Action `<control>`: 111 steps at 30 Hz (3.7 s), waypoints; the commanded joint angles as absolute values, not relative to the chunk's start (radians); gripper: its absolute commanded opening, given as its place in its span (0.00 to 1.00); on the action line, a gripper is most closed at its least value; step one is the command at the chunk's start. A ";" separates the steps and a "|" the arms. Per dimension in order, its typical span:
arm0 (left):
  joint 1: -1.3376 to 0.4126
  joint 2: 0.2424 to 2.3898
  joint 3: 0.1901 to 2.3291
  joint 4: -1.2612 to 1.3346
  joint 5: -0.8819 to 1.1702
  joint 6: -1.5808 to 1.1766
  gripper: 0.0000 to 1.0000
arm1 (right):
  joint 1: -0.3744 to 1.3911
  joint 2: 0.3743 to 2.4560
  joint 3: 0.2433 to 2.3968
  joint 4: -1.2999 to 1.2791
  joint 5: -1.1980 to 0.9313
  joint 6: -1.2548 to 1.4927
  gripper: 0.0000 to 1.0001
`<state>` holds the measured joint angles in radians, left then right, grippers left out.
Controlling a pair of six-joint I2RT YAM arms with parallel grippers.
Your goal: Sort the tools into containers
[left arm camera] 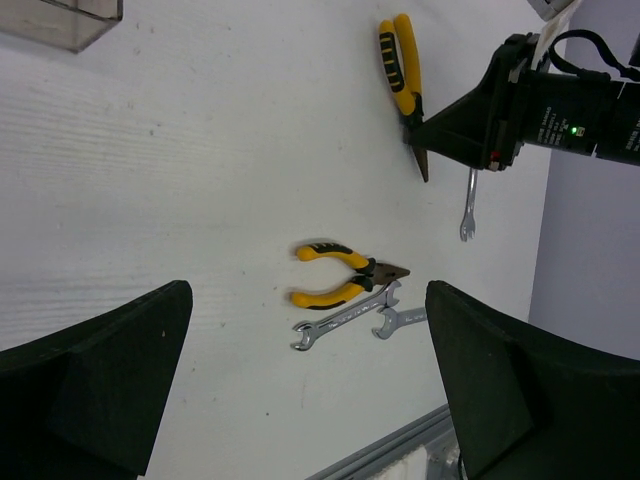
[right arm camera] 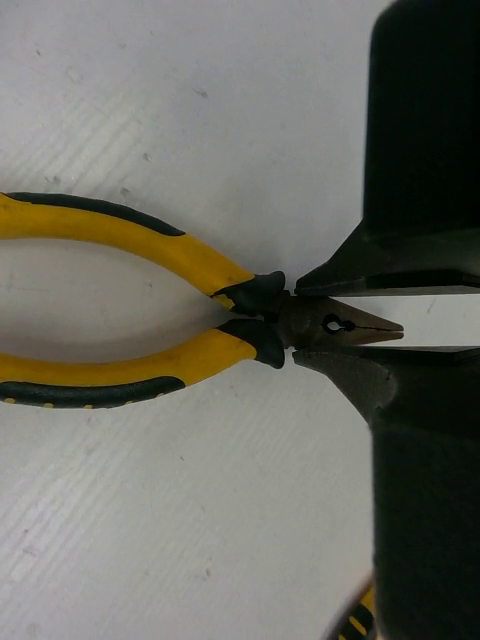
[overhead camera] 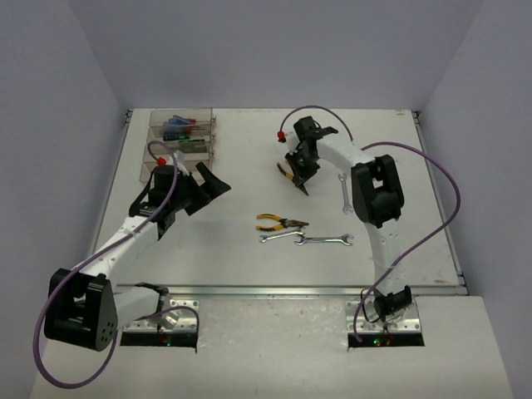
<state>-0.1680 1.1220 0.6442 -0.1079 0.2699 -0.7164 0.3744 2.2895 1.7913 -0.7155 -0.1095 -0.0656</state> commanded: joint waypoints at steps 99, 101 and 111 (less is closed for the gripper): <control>0.110 1.949 1.553 -0.473 -0.422 -1.316 0.48 | 0.327 1.445 0.940 -0.219 -0.414 0.333 0.99; 0.112 1.962 1.568 -0.472 -0.402 -1.305 0.76 | 0.327 1.443 0.941 -0.228 -0.408 0.327 0.99; 0.112 1.835 1.515 -0.369 -0.267 -1.232 1.00 | 0.328 1.416 0.936 -0.260 -0.369 0.307 0.99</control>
<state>0.1026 1.9581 1.5356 -0.4703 -0.3473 -1.2893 0.3294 1.4617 0.9276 -0.2642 -0.4019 0.3339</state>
